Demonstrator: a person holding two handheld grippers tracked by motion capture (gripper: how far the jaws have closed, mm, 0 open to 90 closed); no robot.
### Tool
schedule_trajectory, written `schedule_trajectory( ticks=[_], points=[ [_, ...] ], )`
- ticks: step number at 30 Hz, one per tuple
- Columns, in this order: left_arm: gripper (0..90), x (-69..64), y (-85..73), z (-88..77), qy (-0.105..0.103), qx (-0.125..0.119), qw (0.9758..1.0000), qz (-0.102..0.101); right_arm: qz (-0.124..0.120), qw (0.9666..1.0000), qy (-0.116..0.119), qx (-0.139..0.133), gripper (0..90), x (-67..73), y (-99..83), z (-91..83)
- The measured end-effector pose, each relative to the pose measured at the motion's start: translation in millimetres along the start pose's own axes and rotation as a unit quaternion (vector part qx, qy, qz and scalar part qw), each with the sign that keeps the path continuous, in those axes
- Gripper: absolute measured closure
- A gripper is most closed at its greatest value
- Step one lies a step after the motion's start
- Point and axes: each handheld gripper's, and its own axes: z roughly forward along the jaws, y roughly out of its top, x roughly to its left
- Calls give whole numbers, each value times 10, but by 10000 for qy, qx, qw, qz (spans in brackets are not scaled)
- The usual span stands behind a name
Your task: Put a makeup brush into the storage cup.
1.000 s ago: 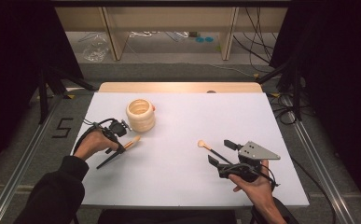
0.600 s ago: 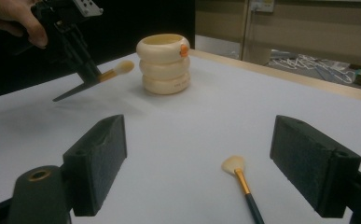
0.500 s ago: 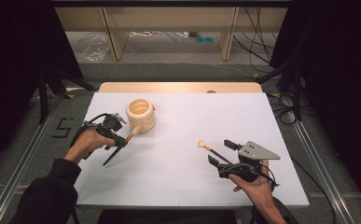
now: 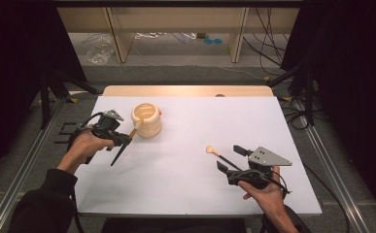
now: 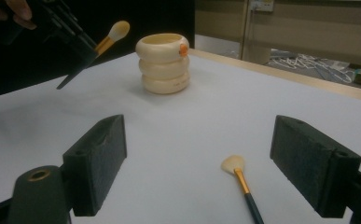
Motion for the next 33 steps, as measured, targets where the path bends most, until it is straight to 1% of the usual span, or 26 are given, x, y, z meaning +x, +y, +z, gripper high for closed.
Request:
schedule_trajectory(
  ticks=[1, 2, 3, 4, 6, 7, 9, 10, 12, 13, 15, 17, 18, 20, 22, 23, 24, 25, 26, 27, 28, 29, 30, 31, 32, 33],
  points=[
    [785, 1, 4, -31, 37, -71, 10000, -3, 0, 10000, 0, 0, 196, 0, 0, 0],
    [785, -2, 6, -50, 64, -213, 9997, -28, -15, 10000, -6, -5, 196, -2, 0, 0],
    [785, 2, 10, -74, 62, -287, 9996, -47, -135, 9999, -60, -80, 196, -17, 1, 4],
    [785, -1, 12, -97, 127, -384, 9992, -72, -130, 9999, -55, -79, 195, -17, 1, 4],
    [785, 6, 14, -140, 125, -523, 9985, -142, -132, 9999, -56, -77, 196, -18, 1, 4],
    [785, 12, 16, -156, 170, -535, 9984, -116, -131, 9999, -53, -81, 195, -17, 1, 4],
    [785, 9, 15, -168, 223, -684, 9972, -204, -131, 9999, -56, -81, 196, -18, 2, 4],
    [785, 9, 15, -178, 301, -773, 9963, -231, -127, 9999, -57, -78, 196, -18, 1, 4],
    [785, 0, 16, -184, 316, -868, 9953, -276, -128, 9999, -57, -81, 195, -19, 2, 4],
    [785, -6, 16, -185, 347, -900, 9949, -295, 4, 10000, -2, -6, 196, -2, 0, 0],
    [785, 0, 17, -194, 337, -938, 9947, -241, 1, 10000, -2, -3, 195, -2, 0, 1],
    [785, 3, 22, -199, 328, -1014, 9940, -263, 2, 10000, -5, 2, 196, -2, 0, 1],
    [785, -4, 25, -198, 332, -1101, 9928, -320, -3, 10000, -5, -1, 196, -3, 0, 0],
    [785, -6, 33, -209, 341, -1158, 9922, -306, -3, 10000, -10, 23, 196, -6, 1, -6],
    [785, -10, 39, -219, 346, -1272, 9906, -368, 0, 10000, -11, 29, 196, -7, 1, -6],
    [785, -19, 47, -214, 353, -1466, 9871, -532, -21, 10000, -50, 60, 195, -7, 3, -12],
    [785, -14, 51, -226, 379, -1524, 9861, -552, -24, 10000, -49, 51, 196, -8, 3, -12],
    [785, -9, 56, -231, 349, -1544, 9858, -557, -21, 10000, -49, 53, 196, -8, 2, -12],
    [785, -6, 67, -236, 321, -1630, 9842, -608, -22, 10000, -50, 55, 196, -8, 2, -12],
    [785, -5, 73, -242, 333, -1669, 9835, -620, -26, 10000, -48, 52, 196, -8, 2, -12],
    [785, -11, 87, -244, 340, -1759, 9815, -680, -26, 10000, -51, 55, 196, -9, 2, -13],
    [785, -8, 100, -253, 357, -1828, 9802, -679, -5, 10000, -13, 26, 196, -9, 1, -9],
    [785, -9, 114, -268, 382, -1868, 9791, -708, -23, 10000, -53, 56, 195, -10, 3, -13],
    [785, -2, 122, -280, 374, -1854, 9796, -672, -21, 10000, -52, 55, 196, -9, 3, -12],
    [785, -6, 137, -280, 378, -1974, 9768, -733, -27, 10000, -51, 54, 195, -8, 3, -11],
    [785, 2, 149, -292, 389, -2018, 9759, -731, -16, 10000, -44, 47, 195, -7, 2, -10]
  ],
)
